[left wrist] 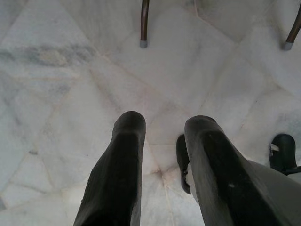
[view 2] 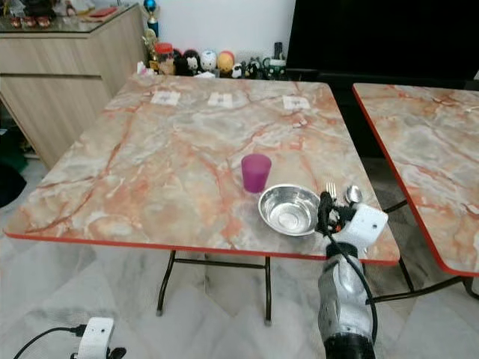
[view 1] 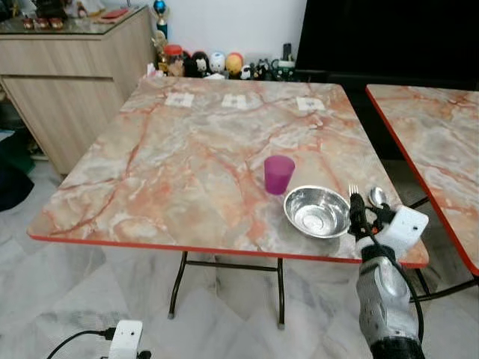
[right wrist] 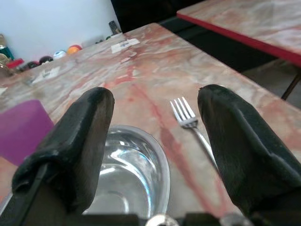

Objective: Setting the table

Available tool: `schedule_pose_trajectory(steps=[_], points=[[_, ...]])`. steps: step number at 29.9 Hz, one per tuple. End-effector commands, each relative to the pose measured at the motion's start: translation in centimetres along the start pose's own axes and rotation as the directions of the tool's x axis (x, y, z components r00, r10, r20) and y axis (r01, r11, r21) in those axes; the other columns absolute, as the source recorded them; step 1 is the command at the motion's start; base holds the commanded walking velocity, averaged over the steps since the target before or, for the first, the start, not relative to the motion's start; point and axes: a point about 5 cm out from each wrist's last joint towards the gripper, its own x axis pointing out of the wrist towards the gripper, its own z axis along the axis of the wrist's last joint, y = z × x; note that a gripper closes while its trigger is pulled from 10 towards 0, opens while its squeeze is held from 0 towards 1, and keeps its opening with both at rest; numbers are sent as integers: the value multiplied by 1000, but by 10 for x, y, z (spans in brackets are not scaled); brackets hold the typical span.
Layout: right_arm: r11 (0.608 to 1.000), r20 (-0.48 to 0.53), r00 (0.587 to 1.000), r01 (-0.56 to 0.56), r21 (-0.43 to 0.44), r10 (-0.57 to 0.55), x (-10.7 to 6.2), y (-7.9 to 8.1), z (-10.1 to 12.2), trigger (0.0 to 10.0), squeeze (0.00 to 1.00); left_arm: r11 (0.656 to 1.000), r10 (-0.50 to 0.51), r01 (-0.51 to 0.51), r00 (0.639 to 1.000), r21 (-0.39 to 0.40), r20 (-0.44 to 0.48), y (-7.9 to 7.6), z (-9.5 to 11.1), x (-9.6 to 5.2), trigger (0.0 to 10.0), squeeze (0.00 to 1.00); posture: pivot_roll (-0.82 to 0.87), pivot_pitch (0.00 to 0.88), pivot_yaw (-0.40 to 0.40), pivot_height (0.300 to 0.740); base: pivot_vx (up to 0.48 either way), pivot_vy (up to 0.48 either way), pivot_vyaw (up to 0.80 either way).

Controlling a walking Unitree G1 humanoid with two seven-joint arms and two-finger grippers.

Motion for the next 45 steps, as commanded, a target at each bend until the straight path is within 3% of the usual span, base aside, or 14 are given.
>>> schedule_pose_trajectory(steps=[1, 4, 11, 14, 16, 29, 45], points=[[999, -60, 997, 38, 6, -37, 2, -6, -6, 10000, 0, 1000, -2, 3, 1000, 10, -9, -1, -2, 0, 10000, 0, 103, 0, -24, 740, 0, 0, 0], [990, -108, 991, 92, 105, -81, 5, -14, -10, 10000, 0, 1000, -5, 5, 1000, 14, -12, -2, -3, 0, 10000, 0, 104, 0, -24, 740, 0, 0, 0], [994, -168, 983, 88, 59, -77, 4, -19, -20, 10000, 0, 1000, -4, 5, 1000, 24, -16, -1, -4, -1, 10000, 0, 104, 0, -24, 740, 0, 0, 0], [991, -185, 980, 96, 97, -77, 3, -19, -23, 10000, 0, 1000, -3, 4, 1000, 23, -17, -1, -4, -1, 10000, 0, 105, 0, -23, 740, 0, 0, 0], [978, -201, 978, 99, 182, -61, 3, -17, -26, 10000, 0, 1000, -2, 3, 1000, 23, -16, 0, -3, -1, 10000, 0, 104, 0, -22, 740, 0, 0, 0], [985, -186, 982, -1, 174, 34, 11, -4, -20, 10000, 0, 1000, 0, 0, 1000, 15, -6, -1, 1, 0, 10000, 0, 106, 0, -26, 740, 0, 0, 0], [982, -213, 975, -28, 189, 69, 10, 0, -25, 9922, 0, 1000, -2, 2, 1000, 11, -8, -1, -1, 0, 10000, 0, 110, 0, -29, 740, 0, 0, 0]])
